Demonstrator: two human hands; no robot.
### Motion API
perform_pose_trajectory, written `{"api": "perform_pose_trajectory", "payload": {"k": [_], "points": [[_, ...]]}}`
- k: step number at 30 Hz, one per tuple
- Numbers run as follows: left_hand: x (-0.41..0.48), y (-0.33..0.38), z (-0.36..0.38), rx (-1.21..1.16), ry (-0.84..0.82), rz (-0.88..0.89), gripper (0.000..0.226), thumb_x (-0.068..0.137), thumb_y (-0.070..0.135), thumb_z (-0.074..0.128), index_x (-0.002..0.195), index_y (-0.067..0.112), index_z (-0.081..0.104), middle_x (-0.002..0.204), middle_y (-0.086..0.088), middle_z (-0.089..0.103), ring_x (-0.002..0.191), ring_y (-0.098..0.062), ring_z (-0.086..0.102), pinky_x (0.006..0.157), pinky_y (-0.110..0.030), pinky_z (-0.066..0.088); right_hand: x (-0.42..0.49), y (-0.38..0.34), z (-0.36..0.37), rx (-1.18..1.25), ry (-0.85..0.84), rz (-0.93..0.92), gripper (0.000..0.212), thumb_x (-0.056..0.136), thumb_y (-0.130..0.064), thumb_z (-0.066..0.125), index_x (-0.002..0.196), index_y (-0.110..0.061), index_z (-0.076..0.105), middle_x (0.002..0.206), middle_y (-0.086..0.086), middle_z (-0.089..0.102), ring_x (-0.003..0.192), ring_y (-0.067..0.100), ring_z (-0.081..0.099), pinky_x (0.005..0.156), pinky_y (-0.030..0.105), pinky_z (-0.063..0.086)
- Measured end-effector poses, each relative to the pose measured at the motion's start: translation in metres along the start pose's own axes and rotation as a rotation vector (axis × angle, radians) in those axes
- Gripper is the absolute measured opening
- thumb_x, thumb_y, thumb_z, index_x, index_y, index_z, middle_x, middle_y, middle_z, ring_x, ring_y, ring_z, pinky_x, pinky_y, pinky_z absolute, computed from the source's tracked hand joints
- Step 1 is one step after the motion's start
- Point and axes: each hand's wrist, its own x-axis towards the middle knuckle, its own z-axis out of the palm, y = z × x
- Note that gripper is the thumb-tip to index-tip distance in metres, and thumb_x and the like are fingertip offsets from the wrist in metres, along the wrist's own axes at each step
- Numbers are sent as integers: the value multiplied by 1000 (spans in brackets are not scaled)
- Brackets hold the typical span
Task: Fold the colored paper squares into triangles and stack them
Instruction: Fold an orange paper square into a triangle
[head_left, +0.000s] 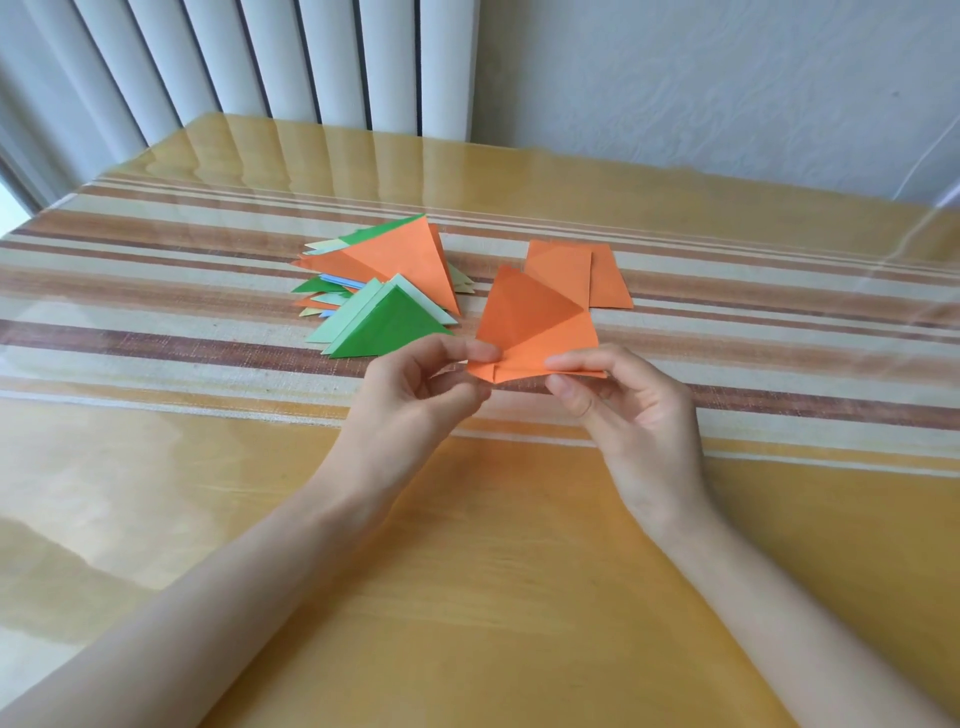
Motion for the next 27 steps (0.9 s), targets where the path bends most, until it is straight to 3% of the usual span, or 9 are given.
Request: {"api": "perform_pose_trajectory", "payload": {"k": [3,7,13,19,23,27], "points": [[-2,2,2,35,-22,86,22,84,-2,67,91,18,68,69,2,62,69,-12,50,66,-17,42,0,0,-1,26,4,-19,9,80,-29,71,88,-32,72,90,-8,70,90,11,63,82,19,45],[-3,7,4,-23,-43,155,26,74,10,66,99,16,66,81,6,74,80,-3,66,76,-15,50,1,-3,-2,59,8,-32,10,78,-30,69,87,-34,73,90,-9,70,90,9,63,83,18,44],[-3,5,2,89,-2,221,10,73,17,70,82,16,71,80,6,73,77,-2,64,74,-16,51,1,-6,-2,60,4,12,6,78,-31,72,83,-32,73,85,-8,68,86,8,60,81,18,44],[-3,4,2,132,60,200,10,71,22,71,80,19,73,82,4,75,77,-7,65,77,-24,53,0,-14,0,170,69,106,8,76,-18,68,79,-13,63,70,-11,63,70,1,58,67,12,45],[-1,3,5,-4,78,143,24,67,12,72,86,13,58,69,6,68,67,-8,66,75,-29,56,0,-12,3,143,102,149,14,82,-3,68,79,-13,59,71,-5,61,70,4,57,68,14,45],[1,0,4,-34,90,81,34,70,3,73,92,14,51,72,0,71,65,-10,66,69,-25,57,0,-13,6,164,134,219,29,85,9,62,95,-16,49,70,3,65,62,10,62,64,16,48]]}}
